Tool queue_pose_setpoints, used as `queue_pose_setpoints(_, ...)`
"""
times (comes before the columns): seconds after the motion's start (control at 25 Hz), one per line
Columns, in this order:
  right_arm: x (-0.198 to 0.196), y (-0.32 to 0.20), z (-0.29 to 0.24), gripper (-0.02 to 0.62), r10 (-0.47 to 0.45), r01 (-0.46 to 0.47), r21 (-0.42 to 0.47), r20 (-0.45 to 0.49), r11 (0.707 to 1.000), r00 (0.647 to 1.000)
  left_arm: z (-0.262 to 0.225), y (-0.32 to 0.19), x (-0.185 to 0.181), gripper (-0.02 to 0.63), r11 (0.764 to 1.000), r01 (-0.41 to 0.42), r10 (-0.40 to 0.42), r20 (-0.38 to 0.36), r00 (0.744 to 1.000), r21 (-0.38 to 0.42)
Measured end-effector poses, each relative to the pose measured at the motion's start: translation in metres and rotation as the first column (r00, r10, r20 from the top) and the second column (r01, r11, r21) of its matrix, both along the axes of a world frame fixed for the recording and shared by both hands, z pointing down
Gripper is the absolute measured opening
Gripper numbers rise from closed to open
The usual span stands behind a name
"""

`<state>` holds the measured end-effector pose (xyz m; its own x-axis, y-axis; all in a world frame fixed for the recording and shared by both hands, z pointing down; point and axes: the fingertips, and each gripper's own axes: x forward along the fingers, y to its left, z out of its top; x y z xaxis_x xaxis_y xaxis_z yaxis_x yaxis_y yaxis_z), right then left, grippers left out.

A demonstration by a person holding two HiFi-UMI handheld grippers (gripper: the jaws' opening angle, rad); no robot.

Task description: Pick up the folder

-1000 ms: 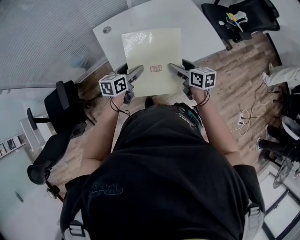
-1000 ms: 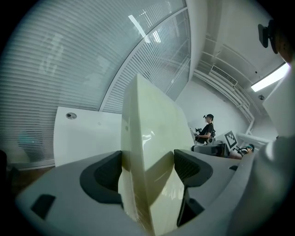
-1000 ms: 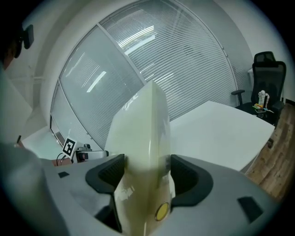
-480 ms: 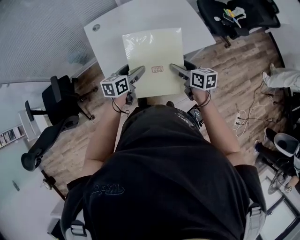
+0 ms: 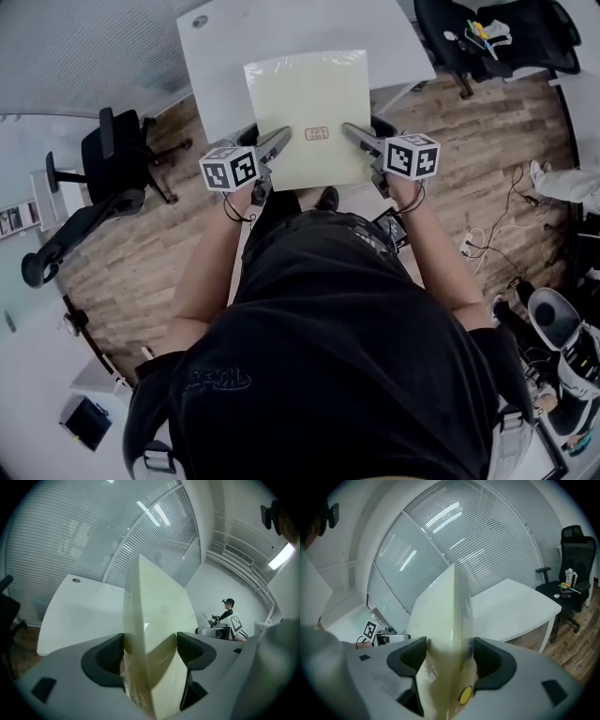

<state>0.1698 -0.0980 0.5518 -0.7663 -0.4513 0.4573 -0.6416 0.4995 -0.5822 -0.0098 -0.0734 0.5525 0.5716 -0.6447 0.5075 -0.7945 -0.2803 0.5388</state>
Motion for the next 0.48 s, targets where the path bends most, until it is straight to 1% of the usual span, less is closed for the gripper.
queue_pose_setpoints(0.24,-0.008,0.024,0.003,0.313,-0.049,0.049,0.000,-0.005,0.999,0.999,0.005,0.034,-0.007,0.356,0.999,0.048,-0.048,-0.002,0.999,-0.019)
queue_pose_setpoints(0.48,-0.024,0.047,-0.003,0.314,-0.058,0.058,0.005,-0.007,0.998,0.998,-0.002,0.057,-0.023,0.356,0.998,0.055,-0.055,-0.004,0.998,-0.003)
